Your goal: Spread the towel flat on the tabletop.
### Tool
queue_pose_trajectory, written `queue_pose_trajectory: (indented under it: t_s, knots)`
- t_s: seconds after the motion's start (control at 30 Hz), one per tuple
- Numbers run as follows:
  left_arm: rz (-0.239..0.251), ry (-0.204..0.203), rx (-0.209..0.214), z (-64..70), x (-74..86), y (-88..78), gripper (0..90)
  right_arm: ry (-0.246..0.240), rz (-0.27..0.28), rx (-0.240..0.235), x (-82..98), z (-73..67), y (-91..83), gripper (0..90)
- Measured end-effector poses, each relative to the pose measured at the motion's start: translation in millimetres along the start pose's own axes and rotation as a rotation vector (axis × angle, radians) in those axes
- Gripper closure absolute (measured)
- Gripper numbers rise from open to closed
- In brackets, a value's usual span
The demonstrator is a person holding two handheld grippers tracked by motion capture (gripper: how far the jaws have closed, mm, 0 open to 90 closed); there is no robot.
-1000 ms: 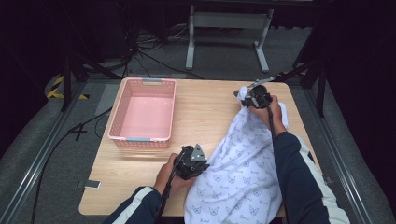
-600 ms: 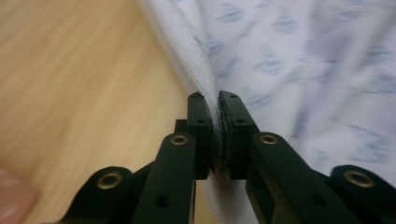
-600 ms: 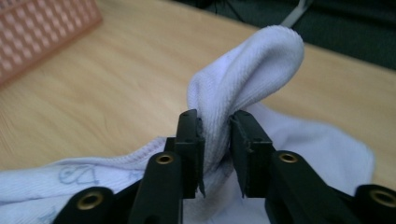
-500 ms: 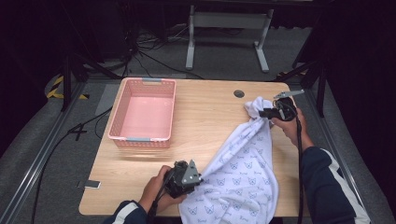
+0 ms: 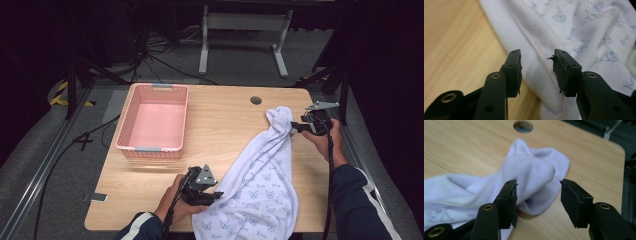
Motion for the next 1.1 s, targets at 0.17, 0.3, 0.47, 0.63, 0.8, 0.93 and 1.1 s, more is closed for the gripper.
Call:
queue_pose_trajectory:
  t_s: [0.17,0.3,0.47,0.63,0.8,0.93,1.1]
  knots:
    - [-0.029,0.051,0.03,10.7,-2.3,7.4,61.9,-0.089,0.038,-0.083,-15.9,-32.5,-1.6,52.2]
    - [-0.065,0.069,0.047,13.3,0.5,14.8,66.1,-0.108,-0.066,-0.1,-18.8,-44.1,25.1,46.5]
    - [-0.081,0.065,0.073,13.4,4.1,18.9,78.6,-0.122,-0.171,-0.093,-10.1,-41.3,48.5,58.1]
    - [-0.062,0.073,0.055,13.5,2.8,15.8,87.2,-0.105,-0.115,-0.072,-14.8,-35.7,41.9,86.1]
    - [-0.016,0.071,0.027,9.1,0.7,1.6,87.6,-0.107,-0.018,-0.073,-31.5,-37.7,25.0,88.1]
    - [0.037,0.001,-0.009,-1.9,10.8,-20.0,87.6,-0.108,0.05,-0.082,-56.3,-44.2,17.0,88.1]
    - [0.055,-0.068,-0.053,-13.1,32.2,-41.5,87.6,-0.147,0.09,-0.124,-99.9,-73.4,28.2,88.0]
Point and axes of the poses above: each handheld gripper's, and its own axes: y roughly forward along the jaws, x roughly out of its underside, z roughly to its right, the point moved 4 cm from there along y, roughly forward along the jaws, and after that the axes turned 4 degrees about -z, right-handed, at the moved point
